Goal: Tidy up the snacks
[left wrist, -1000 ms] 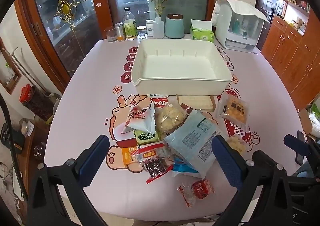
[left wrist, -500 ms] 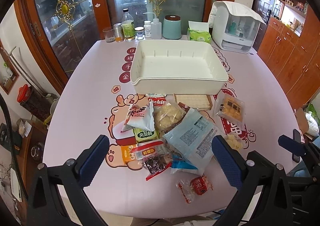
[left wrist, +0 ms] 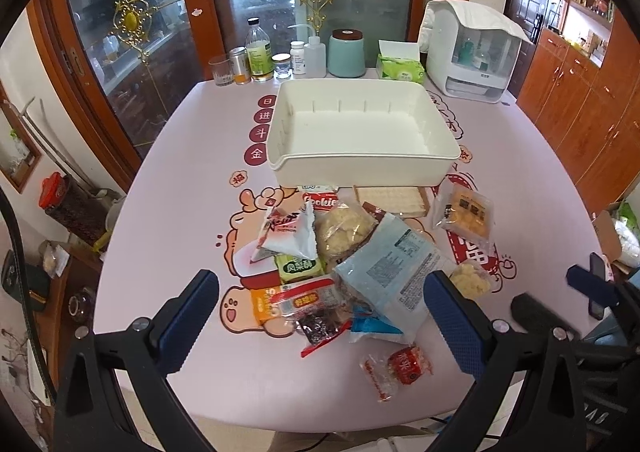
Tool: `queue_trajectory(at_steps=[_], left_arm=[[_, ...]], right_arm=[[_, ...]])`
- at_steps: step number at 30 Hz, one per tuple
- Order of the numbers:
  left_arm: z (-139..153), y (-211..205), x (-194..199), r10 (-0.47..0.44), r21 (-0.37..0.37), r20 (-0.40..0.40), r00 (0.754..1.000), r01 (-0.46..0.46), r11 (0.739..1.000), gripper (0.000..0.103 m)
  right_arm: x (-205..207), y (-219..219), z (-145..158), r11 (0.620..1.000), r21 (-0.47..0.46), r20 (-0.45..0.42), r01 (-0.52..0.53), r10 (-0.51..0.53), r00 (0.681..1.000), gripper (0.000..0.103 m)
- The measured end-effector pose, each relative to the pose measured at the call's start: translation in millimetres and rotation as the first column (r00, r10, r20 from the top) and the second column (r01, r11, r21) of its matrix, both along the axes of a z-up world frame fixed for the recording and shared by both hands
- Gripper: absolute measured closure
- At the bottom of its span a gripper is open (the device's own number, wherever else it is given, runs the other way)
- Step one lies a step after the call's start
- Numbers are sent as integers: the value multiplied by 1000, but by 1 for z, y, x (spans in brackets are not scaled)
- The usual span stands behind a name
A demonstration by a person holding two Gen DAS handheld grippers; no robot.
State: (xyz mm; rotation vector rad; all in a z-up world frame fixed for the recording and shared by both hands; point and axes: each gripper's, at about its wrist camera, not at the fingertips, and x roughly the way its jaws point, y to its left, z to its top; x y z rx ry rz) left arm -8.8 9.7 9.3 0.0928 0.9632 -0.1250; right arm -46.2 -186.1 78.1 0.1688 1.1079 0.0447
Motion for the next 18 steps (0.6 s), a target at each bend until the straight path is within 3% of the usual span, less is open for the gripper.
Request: queue_trajectory(at_steps=[18], left_arm=[[5, -1, -2, -37, -6, -7, 999, 37, 999, 1]], right_arm=[[7, -4, 10, 1000, -23, 31, 5, -4, 999, 17]])
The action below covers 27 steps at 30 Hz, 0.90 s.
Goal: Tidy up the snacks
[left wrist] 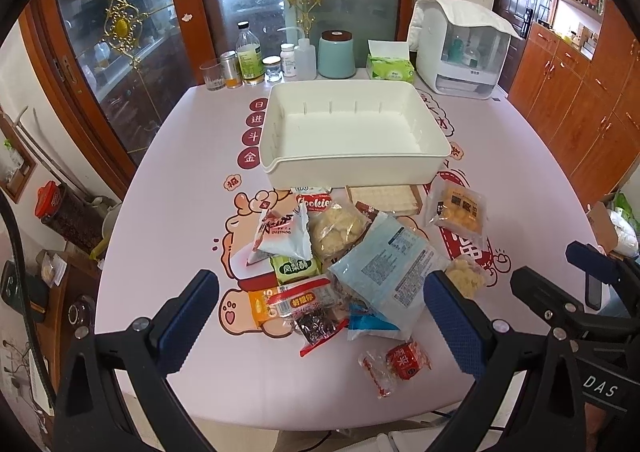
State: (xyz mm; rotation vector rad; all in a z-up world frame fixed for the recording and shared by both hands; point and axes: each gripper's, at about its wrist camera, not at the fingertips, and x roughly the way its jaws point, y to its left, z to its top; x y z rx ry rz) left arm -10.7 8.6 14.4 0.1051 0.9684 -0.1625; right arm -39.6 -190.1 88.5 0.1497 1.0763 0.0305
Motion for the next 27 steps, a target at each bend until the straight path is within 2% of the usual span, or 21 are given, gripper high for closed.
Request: queue_trajectory(at_steps=[8, 14, 20, 23, 27], left_arm=[[7, 4, -2, 3, -11, 25, 1000, -3, 1000, 1], [9, 15, 7, 13, 9, 25, 1000, -14, 1000, 1], [-2, 41, 33, 7, -22, -55, 998, -8, 1000, 4], [-11, 47, 48, -34, -13, -81, 996, 33, 999, 4], [-32, 53, 75, -72, 16, -124, 990, 74, 997, 4]], right_arm=[[0, -1, 5, 1000, -20, 17, -3, 3, 1000, 17], [3, -1, 6, 999, -44, 20, 4, -3, 1000, 17], [9, 2, -2, 999, -48, -2, -2, 2, 1000, 17], [13, 3, -11, 1000, -16, -38, 1, -2, 999, 17], [21, -1, -36, 997, 50, -122, 55, -48, 991, 17]])
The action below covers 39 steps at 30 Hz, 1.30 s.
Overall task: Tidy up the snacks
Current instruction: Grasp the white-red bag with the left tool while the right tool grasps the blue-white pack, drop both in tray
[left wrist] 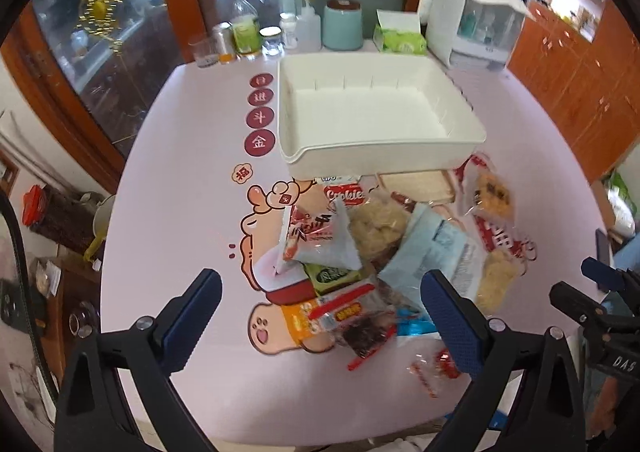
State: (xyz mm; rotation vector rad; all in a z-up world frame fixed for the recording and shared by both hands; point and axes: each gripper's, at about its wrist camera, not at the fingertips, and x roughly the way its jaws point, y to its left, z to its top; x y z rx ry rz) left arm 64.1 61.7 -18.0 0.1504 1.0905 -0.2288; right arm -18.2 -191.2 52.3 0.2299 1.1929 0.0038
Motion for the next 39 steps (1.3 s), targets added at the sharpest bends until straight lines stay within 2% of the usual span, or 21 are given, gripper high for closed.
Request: queue_trajectory(at_steps=[3, 8, 13, 15, 18, 21, 22, 23, 25, 26, 27, 28, 29, 33, 36, 39], left_arm=[[-21, 3, 20, -23, 18, -40, 999, 24, 1000, 4], [-69, 3, 56, -38, 21, -142, 989, 41, 999, 4], [-119, -4, 88, -29, -25, -272, 962, 24, 999, 4], [-132, -6, 97, -23, -44, -306, 952, 11, 999, 4], [-151, -7, 109, -13, -56, -352, 936, -7, 998, 4], [-163, -7, 116, 1, -65, -385, 923, -28, 997, 5], [-168, -7, 117, 3, -71, -398, 917, -35, 997, 6], [-170, -6, 117, 2, -77, -407, 913, -37, 996, 10], [-176, -7, 117, -1, -95, -429, 903, -44, 994, 17], [-176, -7, 116, 2, -94, -423, 906, -46, 995, 22], [-175, -7, 114, 2, -87, -404, 915, -41, 995, 32], [-173, -8, 112, -3, -75, -384, 923, -28, 997, 36], [-171, -7, 111, -6, -71, -380, 925, -23, 997, 38], [-164, -3, 102, -4, -44, -343, 939, -12, 999, 50], [-148, 2, 92, 1, -40, -293, 956, -13, 999, 65], [-127, 5, 87, -8, -58, -255, 967, -7, 998, 66]], right_arm=[[9, -4, -26, 997, 56, -60, 52, -49, 997, 17], [25, -8, -82, 979, 150, -194, 138, -108, 975, 17], [40, -7, -138, 950, 230, -300, 212, -138, 944, 17], [45, -5, -151, 936, 256, -316, 241, -154, 936, 15], [54, -1, -148, 944, 229, -259, 236, -174, 950, 15], [61, 2, -153, 939, 244, -269, 241, -173, 947, 15], [61, 4, -154, 944, 229, -267, 238, -174, 948, 21], [62, 7, -155, 948, 224, -272, 227, -163, 948, 34], [63, 8, -165, 954, 206, -308, 220, -150, 940, 44], [60, 6, -166, 948, 225, -302, 227, -153, 941, 56], [58, 4, -165, 942, 242, -292, 231, -156, 943, 63], [56, 2, -164, 938, 255, -284, 233, -157, 946, 83], [54, 1, -164, 938, 259, -282, 232, -156, 947, 93], [51, 2, -158, 948, 240, -257, 209, -146, 955, 99], [51, 11, -145, 960, 212, -222, 182, -134, 966, 101], [50, 13, -123, 970, 194, -163, 148, -117, 980, 102]])
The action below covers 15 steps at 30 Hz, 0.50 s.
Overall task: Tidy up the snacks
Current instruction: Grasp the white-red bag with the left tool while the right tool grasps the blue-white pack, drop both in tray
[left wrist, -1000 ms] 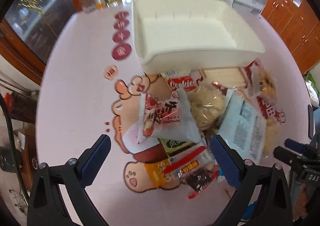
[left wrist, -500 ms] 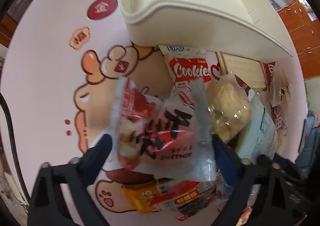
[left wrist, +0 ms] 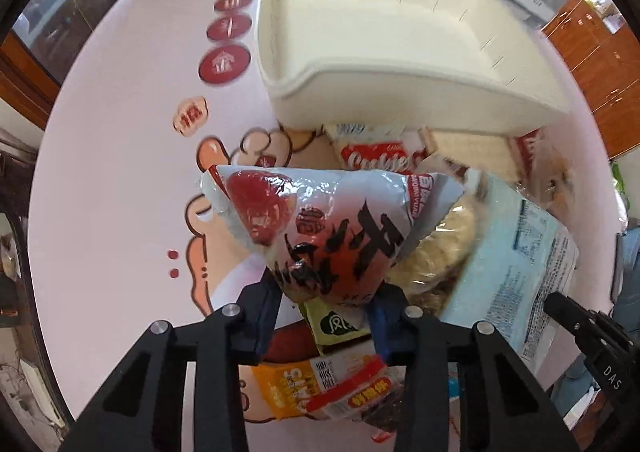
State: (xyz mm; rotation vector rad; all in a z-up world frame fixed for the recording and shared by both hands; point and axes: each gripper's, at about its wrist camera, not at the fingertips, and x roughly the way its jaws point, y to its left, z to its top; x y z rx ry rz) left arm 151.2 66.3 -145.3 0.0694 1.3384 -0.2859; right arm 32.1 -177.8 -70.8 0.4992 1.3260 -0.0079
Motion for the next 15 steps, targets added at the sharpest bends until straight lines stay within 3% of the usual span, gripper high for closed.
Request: queue_trajectory(at_steps=[7, 15], left_arm=[[79, 10, -21, -32, -65, 143, 989, 41, 997, 67], [155, -34, 13, -84, -65, 317, 945, 110, 992, 66]], right_arm=[[2, 9, 67, 991, -103, 138, -86, 100, 985, 103], [44, 7, 143, 969, -228, 312, -99, 169, 935, 103]])
